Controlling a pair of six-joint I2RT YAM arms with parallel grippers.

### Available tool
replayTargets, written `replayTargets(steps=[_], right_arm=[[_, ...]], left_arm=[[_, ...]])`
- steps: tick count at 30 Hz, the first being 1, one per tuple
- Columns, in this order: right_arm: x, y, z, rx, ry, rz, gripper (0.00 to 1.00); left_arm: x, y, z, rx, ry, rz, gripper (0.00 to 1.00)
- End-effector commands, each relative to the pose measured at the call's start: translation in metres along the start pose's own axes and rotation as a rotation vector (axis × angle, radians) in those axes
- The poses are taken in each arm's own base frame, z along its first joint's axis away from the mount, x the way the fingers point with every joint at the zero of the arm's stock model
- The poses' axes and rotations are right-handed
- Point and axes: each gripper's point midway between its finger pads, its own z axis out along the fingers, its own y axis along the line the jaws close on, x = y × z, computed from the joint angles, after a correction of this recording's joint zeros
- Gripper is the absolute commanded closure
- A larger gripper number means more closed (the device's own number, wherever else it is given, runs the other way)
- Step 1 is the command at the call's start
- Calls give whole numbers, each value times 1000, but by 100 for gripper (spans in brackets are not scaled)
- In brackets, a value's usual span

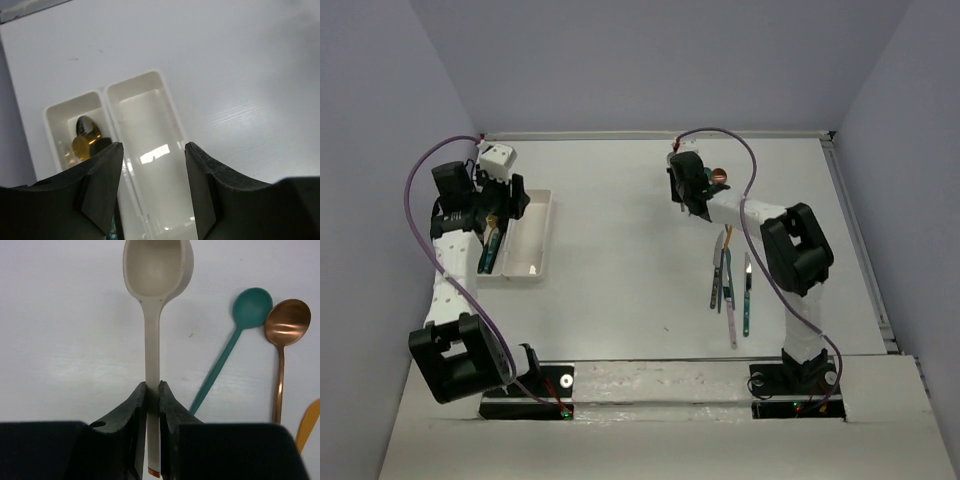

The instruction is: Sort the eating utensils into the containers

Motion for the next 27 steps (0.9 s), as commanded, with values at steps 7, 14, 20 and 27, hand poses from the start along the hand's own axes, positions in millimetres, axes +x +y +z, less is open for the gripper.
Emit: replayTargets(steps=[7, 14, 20, 27], right_arm=[[-136, 172, -236, -560, -774, 110, 100], [-134, 203, -273, -677, -841, 126, 100], [-131, 218, -288, -724, -856, 100, 100], [-126, 230, -298, -742, -867, 74, 100]], left_arm=[[-75, -167, -36, 441, -231, 119, 20], [-100, -183, -67, 457, -394, 118, 15], [-111, -167, -63, 353, -439, 33, 19], [-123, -175, -69, 401, -493, -61, 21]])
